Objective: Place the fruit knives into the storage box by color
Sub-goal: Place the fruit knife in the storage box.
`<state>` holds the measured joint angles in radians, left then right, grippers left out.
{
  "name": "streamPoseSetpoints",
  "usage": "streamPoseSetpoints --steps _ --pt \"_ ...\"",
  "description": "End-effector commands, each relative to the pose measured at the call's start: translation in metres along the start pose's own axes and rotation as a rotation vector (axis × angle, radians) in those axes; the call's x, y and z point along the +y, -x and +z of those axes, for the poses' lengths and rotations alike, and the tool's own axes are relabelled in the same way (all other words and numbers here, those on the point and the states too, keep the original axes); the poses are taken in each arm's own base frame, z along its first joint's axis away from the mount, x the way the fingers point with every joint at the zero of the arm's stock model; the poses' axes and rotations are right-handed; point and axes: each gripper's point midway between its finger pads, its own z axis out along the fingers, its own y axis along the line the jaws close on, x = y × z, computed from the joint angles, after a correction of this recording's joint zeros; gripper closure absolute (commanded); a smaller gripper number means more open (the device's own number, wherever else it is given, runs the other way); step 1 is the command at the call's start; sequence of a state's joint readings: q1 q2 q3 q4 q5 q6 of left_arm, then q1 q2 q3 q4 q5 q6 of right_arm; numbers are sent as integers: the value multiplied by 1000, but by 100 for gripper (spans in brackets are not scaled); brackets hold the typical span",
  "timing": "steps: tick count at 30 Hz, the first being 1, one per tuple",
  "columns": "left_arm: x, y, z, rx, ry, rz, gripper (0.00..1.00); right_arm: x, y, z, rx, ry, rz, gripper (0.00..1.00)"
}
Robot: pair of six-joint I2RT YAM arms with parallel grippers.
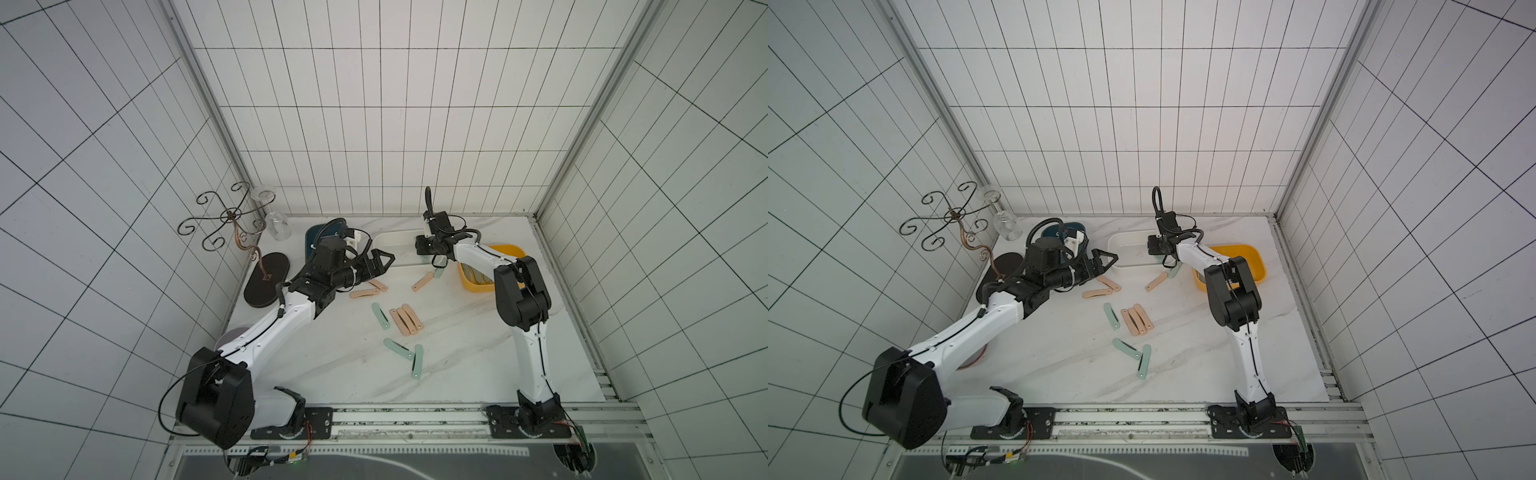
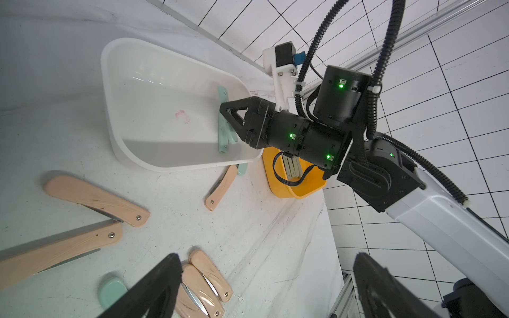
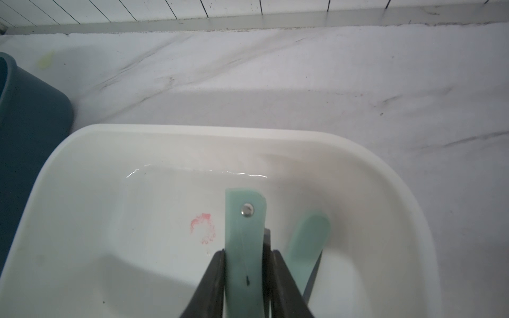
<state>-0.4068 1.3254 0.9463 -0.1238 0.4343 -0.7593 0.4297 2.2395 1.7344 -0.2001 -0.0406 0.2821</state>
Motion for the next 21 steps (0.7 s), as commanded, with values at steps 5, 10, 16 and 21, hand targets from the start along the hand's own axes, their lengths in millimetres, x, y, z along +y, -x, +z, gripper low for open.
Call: streamPoseSetpoints --steps 5,10,16,21 --pt "-12 11 0 -27 -23 24 3 1 38 2 -89 2 46 73" --pt "-12 11 -1 -28 -23 24 3 -1 32 8 -81 -6 50 70" --pt "-13 11 -3 -28 -27 25 3 -5 25 16 -63 -15 49 67" --pt "-14 11 -4 -31 -27 26 3 -4 24 16 -58 -6 49 60"
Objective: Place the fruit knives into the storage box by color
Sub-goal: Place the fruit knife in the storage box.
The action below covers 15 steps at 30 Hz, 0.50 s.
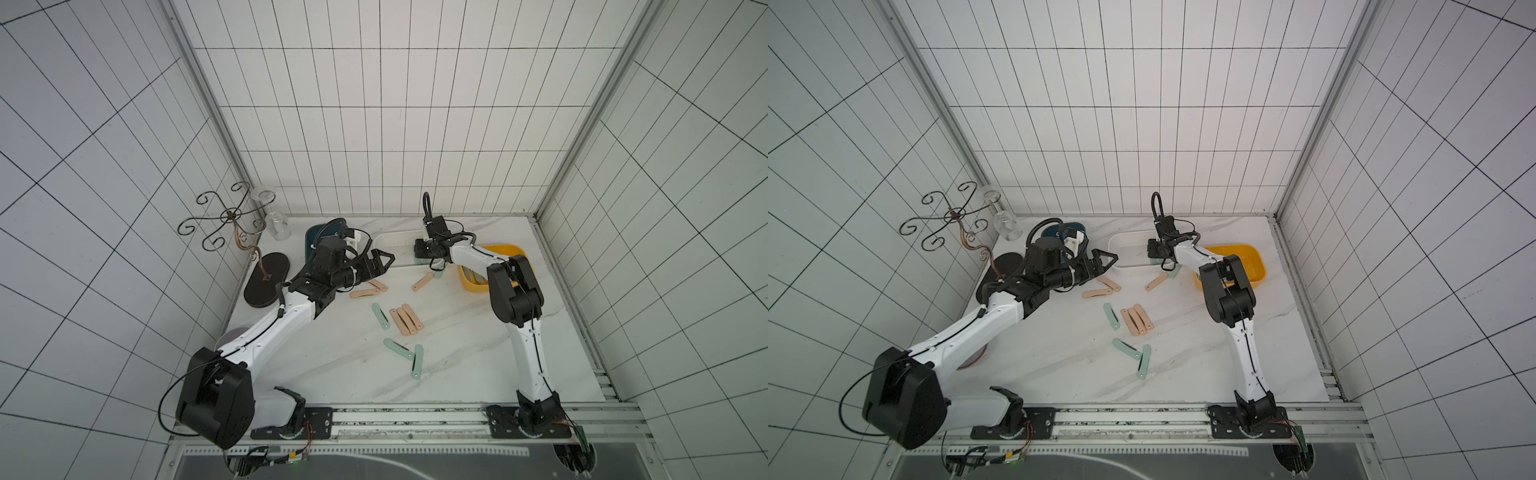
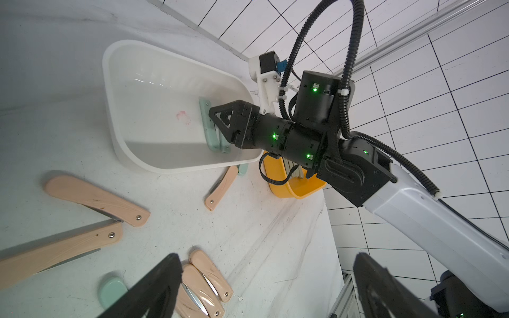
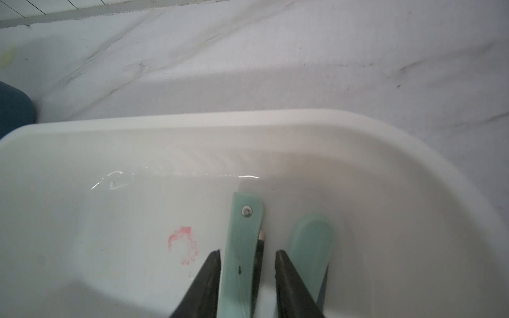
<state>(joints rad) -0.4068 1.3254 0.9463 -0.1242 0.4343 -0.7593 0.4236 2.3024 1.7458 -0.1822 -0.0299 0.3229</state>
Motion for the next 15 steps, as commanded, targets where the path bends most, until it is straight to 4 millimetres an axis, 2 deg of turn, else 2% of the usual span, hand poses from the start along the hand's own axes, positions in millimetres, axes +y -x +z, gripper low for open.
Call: streamPoseSetpoints --steps 1,5,10,15 --pt "-15 12 -4 -32 -28 27 3 11 41 -10 -87 25 2 59" --pt "-17 12 -6 -36 -31 29 3 22 56 -25 -113 67 -9 57" --pt "-17 13 -9 -41 -25 32 3 46 83 -61 -166 147 -37 55" --pt "-12 16 -18 -61 -13 27 3 70 89 -95 -192 195 -77 54"
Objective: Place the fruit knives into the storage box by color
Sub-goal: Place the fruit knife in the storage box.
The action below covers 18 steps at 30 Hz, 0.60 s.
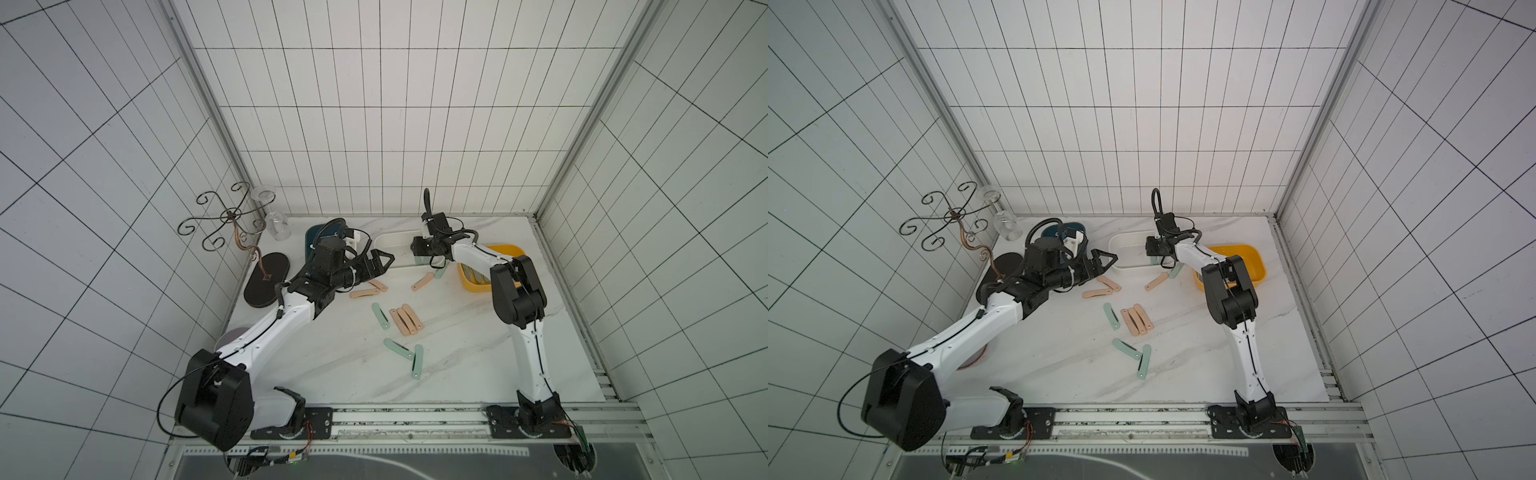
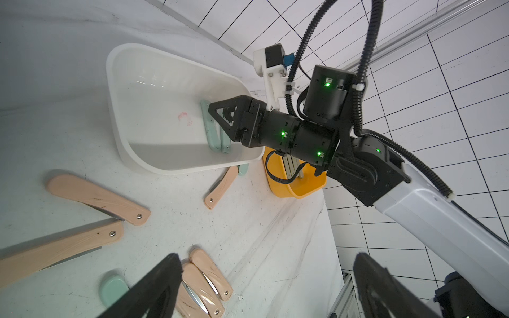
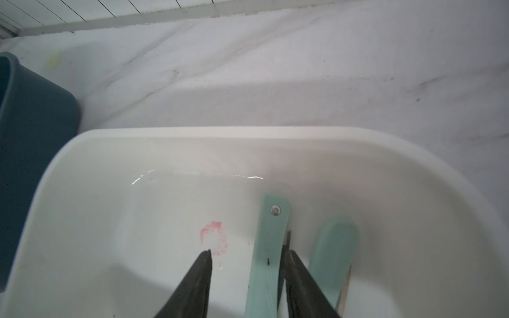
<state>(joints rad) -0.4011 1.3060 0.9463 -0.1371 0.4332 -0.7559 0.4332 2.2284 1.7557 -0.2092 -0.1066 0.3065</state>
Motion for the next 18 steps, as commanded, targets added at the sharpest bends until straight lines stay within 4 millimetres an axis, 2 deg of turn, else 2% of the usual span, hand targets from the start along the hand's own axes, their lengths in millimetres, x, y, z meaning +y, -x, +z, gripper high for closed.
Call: streamPoseSetpoints --steps 1,5,9,13,18 --pt "-8 16 -16 -58 -10 18 3 52 69 -65 -167 105 -66 54" --pt "6 25 -34 -99 2 -13 3 80 55 -87 -167 136 -112 54" --pt "24 32 -55 -141 32 -37 3 111 21 -104 -134 167 -168 54" --pt "48 37 -77 -199 76 -55 3 139 -26 -117 -81 207 -214 54" --pt "77 38 -99 -258 124 -98 3 161 -88 -123 0 226 -264 53"
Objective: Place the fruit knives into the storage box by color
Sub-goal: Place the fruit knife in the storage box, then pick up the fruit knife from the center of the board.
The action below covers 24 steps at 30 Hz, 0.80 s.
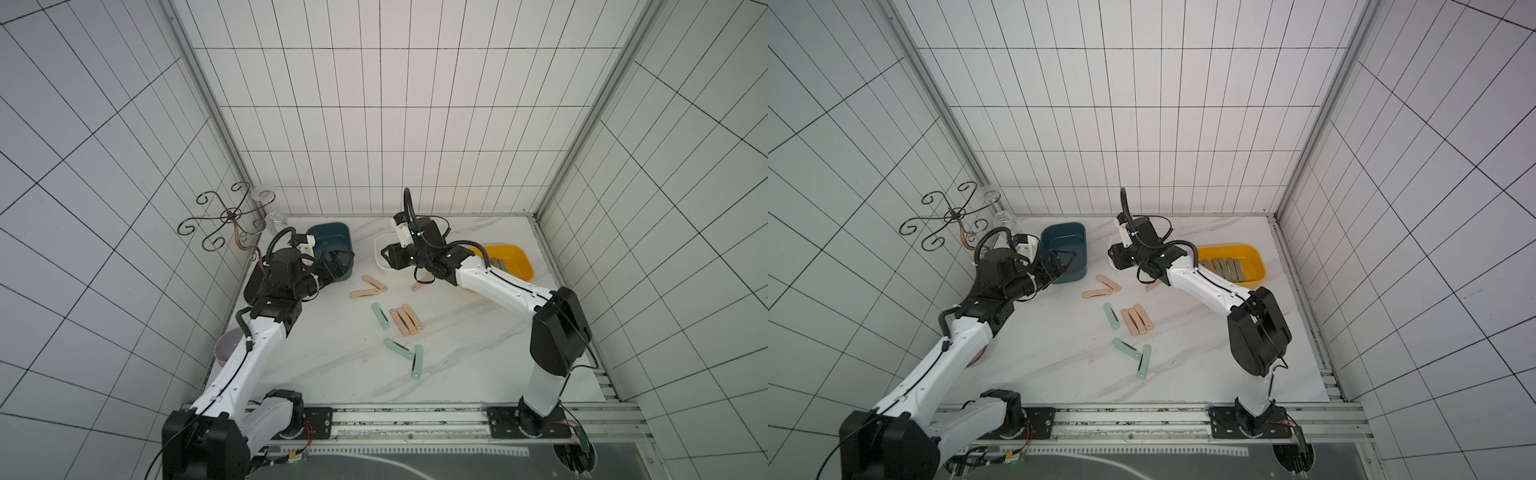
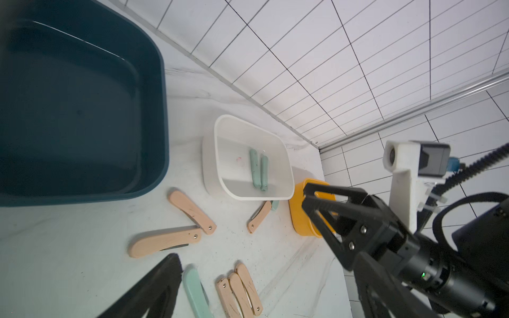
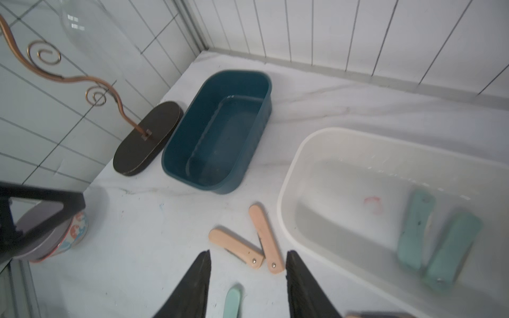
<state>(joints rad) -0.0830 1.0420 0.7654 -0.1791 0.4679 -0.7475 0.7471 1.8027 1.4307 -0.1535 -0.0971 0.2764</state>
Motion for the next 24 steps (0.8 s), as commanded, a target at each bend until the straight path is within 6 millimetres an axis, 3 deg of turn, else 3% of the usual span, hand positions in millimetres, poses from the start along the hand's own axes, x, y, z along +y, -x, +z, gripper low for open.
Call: streamPoseSetpoints --steps 1,5,9,24 --pt "14 3 -10 -20 15 -13 3 6 -50 2 87 -25 -16 52" --pt "27 9 -16 -36 32 -41 3 25 -95 11 168 -8 -32 50" --pt "26 12 -17 -43 28 -46 3 36 -127 22 233 -23 -74 49" --pt "20 13 -16 -40 -1 -54 3 37 -178 50 349 -107 -161 47"
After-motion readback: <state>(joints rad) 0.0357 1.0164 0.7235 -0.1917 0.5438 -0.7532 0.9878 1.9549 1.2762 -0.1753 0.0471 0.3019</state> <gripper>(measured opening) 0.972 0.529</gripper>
